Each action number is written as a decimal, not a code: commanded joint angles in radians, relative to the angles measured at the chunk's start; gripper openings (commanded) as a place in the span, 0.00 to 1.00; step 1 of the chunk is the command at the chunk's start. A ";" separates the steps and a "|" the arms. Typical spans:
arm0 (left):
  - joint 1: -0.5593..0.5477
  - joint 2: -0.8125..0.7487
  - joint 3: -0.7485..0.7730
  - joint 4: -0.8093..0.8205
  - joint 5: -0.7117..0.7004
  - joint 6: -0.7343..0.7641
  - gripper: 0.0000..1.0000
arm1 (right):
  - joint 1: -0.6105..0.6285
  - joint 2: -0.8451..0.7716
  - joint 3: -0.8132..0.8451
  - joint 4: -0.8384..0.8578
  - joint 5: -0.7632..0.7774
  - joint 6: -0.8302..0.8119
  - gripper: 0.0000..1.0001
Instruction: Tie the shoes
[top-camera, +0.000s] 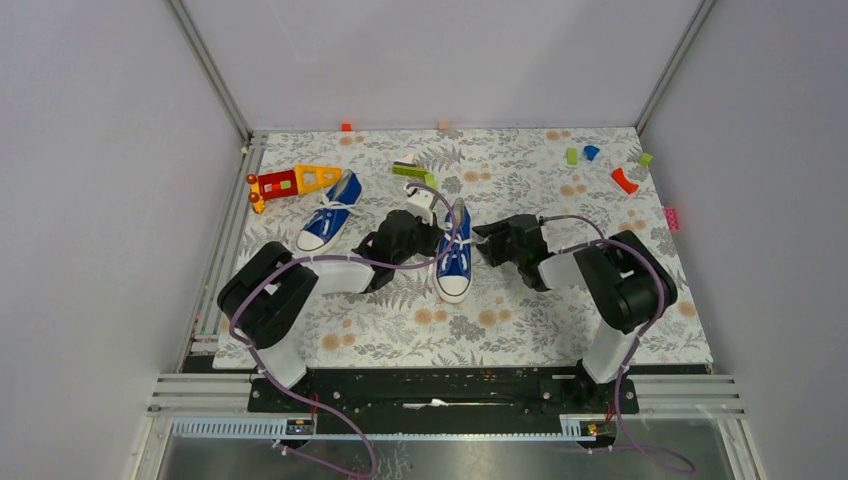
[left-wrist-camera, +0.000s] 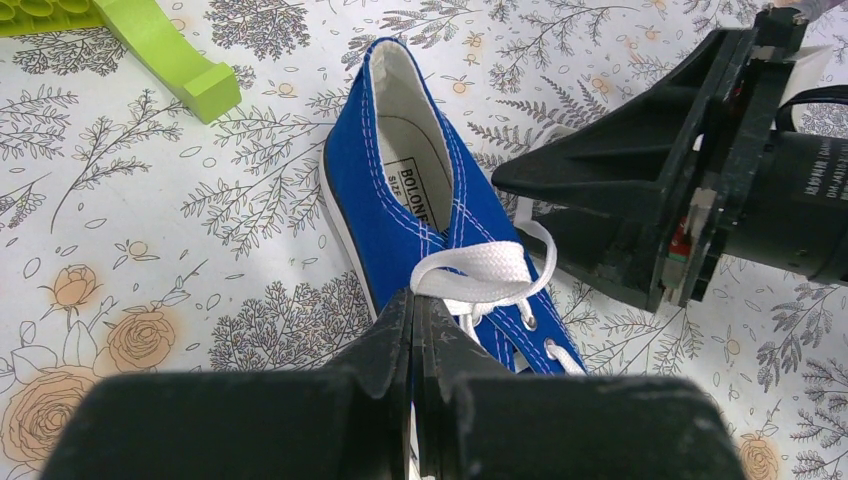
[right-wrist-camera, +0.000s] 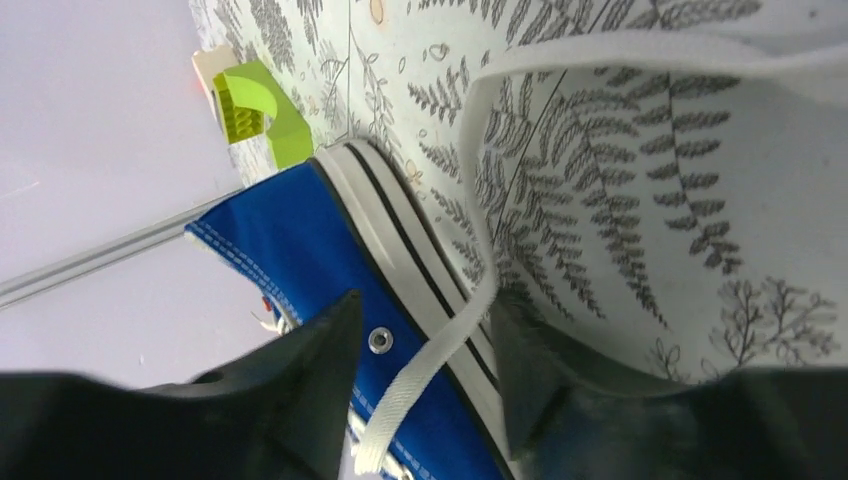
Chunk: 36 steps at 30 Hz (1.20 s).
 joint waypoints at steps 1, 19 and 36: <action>-0.005 -0.038 0.004 0.043 0.006 -0.008 0.00 | 0.007 0.051 0.040 0.031 0.066 0.028 0.50; -0.009 -0.038 0.069 -0.083 -0.002 0.013 0.00 | -0.056 -0.210 0.007 0.054 -0.009 -0.576 0.00; -0.037 -0.060 0.240 -0.385 0.063 0.243 0.00 | -0.054 -0.110 0.241 -0.010 -0.465 -0.717 0.03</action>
